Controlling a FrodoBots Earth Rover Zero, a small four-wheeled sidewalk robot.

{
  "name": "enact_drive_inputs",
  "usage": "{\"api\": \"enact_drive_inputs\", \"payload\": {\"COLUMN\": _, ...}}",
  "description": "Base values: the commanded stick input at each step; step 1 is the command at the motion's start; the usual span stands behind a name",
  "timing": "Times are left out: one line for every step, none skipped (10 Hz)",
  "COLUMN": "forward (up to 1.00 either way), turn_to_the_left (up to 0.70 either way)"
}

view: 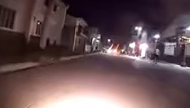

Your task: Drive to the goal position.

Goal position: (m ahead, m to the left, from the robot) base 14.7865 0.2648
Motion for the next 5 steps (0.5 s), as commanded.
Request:
{"api": "enact_drive_inputs", "payload": {"forward": 0.85, "turn_to_the_left": 0.00}}
{"api": "enact_drive_inputs", "payload": {"forward": 0.85, "turn_to_the_left": 0.00}}
{"api": "enact_drive_inputs", "payload": {"forward": 0.85, "turn_to_the_left": 0.00}}
{"api": "enact_drive_inputs", "payload": {"forward": 0.85, "turn_to_the_left": 0.00}}
{"api": "enact_drive_inputs", "payload": {"forward": 0.85, "turn_to_the_left": 0.00}}
